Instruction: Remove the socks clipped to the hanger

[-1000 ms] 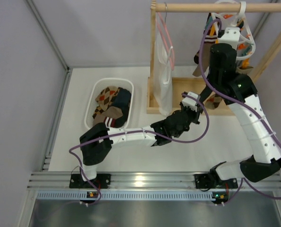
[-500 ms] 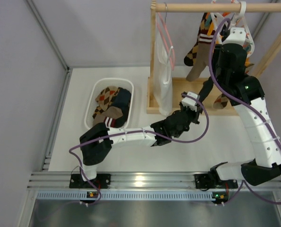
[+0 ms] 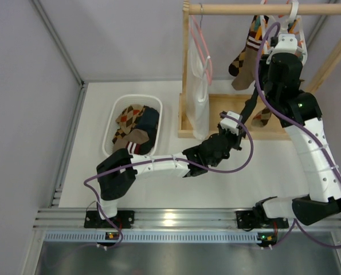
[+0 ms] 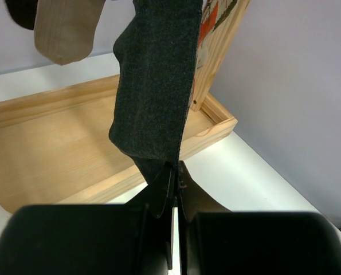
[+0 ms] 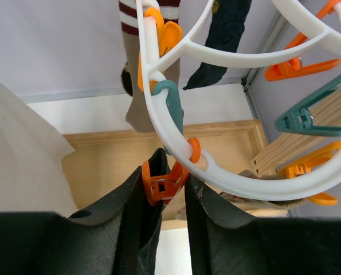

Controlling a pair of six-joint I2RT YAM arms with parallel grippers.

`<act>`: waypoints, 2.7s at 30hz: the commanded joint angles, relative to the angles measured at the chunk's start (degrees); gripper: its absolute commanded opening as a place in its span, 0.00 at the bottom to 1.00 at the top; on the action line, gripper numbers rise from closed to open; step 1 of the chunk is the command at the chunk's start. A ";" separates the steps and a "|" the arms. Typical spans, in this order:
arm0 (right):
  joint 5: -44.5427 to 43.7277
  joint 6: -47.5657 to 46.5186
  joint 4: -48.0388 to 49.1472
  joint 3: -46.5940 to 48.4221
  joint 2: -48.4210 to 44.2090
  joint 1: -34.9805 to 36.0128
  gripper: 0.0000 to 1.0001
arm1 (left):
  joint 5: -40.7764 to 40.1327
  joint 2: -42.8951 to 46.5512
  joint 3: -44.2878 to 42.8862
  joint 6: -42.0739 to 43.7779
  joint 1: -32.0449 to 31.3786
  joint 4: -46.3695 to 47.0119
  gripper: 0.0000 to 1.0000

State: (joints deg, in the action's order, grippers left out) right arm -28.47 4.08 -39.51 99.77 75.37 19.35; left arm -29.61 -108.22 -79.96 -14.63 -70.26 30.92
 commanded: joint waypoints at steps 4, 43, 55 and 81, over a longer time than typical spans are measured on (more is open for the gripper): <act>1.57 -0.12 6.37 -0.44 -2.24 -0.90 0.15 | -0.10 3.11 0.25 0.48 0.12 3.36 0.00; 13.79 5.68 10.51 -21.62 -20.52 -1.34 0.91 | -24.69 42.64 28.37 -5.14 1.18 -23.69 0.00; 12.74 7.18 3.48 -31.82 -36.69 -1.34 0.99 | -13.32 47.15 22.84 -11.99 29.72 -42.60 0.00; 4.23 9.01 -3.12 -36.75 -45.05 -1.42 1.00 | 22.91 44.94 19.67 -14.82 45.67 -44.37 0.98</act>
State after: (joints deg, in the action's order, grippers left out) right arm -19.57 11.27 -41.74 63.33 31.42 18.83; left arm -15.92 -66.04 -58.15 -30.11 -21.71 -16.34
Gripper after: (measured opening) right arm 0.993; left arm 0.984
